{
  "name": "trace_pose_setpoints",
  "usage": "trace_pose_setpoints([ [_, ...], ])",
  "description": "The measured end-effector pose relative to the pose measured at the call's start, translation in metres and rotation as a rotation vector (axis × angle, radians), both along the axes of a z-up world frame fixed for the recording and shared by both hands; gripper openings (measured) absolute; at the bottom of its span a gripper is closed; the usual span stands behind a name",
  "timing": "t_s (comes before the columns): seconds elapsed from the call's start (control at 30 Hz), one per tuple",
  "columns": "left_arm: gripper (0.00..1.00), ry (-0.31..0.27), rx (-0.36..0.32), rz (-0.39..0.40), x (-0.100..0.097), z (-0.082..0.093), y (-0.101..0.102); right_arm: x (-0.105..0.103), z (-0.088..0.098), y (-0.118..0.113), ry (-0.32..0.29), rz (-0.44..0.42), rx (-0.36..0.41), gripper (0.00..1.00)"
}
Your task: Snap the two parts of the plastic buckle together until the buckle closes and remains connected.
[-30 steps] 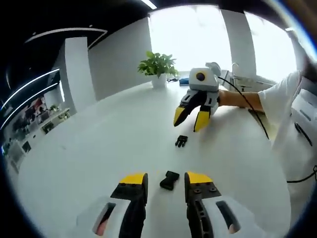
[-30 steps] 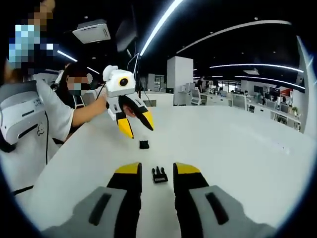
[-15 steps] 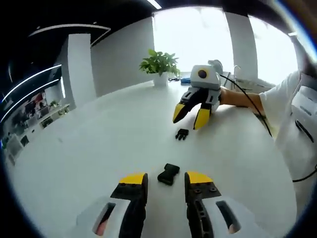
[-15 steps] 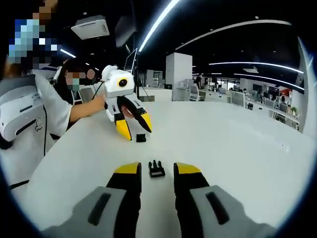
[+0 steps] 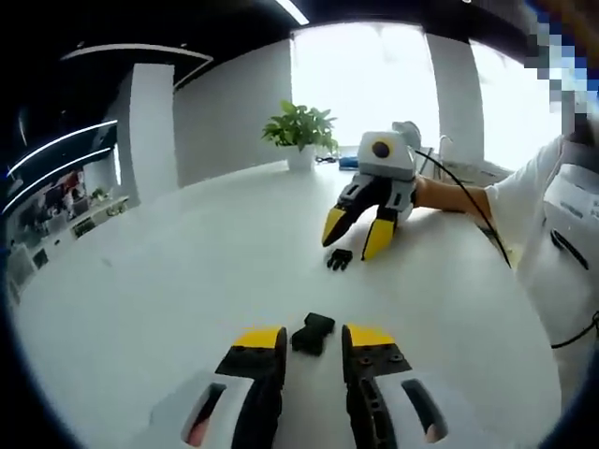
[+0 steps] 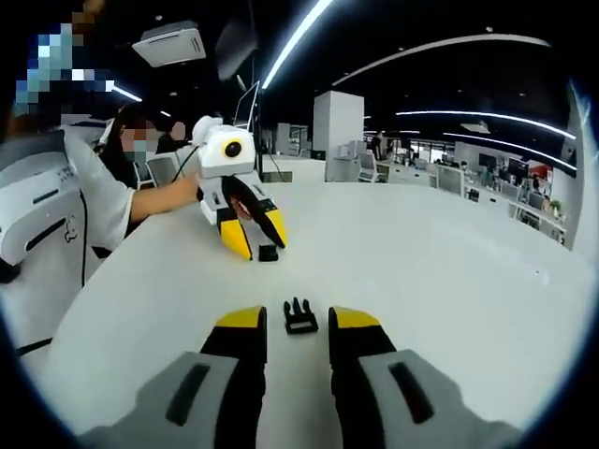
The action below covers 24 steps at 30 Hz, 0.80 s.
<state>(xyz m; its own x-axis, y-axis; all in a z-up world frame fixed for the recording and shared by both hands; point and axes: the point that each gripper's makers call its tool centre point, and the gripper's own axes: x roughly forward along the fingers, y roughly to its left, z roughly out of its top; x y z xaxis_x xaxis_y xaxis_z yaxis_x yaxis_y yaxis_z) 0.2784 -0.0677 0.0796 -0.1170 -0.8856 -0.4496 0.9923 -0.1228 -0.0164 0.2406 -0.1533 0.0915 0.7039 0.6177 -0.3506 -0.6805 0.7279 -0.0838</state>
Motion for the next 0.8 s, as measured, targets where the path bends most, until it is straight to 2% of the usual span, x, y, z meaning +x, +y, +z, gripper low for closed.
trace_pose_setpoints([
  [0.07, 0.19, 0.029, -0.021, 0.005, -0.001, 0.0, -0.001, -0.001, -0.002, 0.001, 0.003, 0.006, -0.013, 0.24],
  [0.27, 0.16, 0.023, -0.036, -0.002, -0.002, 0.0, -0.003, 0.0, -0.006, -0.001, 0.024, -0.012, 0.018, 0.2],
  [0.4, 0.13, 0.024, -0.045, -0.012, -0.005, 0.0, -0.005, 0.002, -0.006, -0.002, 0.023, -0.025, 0.024, 0.13],
  [0.67, 0.12, 0.023, -0.05, -0.012, -0.006, 0.0, -0.007, 0.004, -0.006, -0.005, 0.018, -0.034, 0.024, 0.12],
  [0.8, 0.12, 0.044, -0.044, -0.03, -0.01, 0.0, -0.006, 0.001, -0.005, -0.005, 0.02, -0.024, 0.022, 0.12],
])
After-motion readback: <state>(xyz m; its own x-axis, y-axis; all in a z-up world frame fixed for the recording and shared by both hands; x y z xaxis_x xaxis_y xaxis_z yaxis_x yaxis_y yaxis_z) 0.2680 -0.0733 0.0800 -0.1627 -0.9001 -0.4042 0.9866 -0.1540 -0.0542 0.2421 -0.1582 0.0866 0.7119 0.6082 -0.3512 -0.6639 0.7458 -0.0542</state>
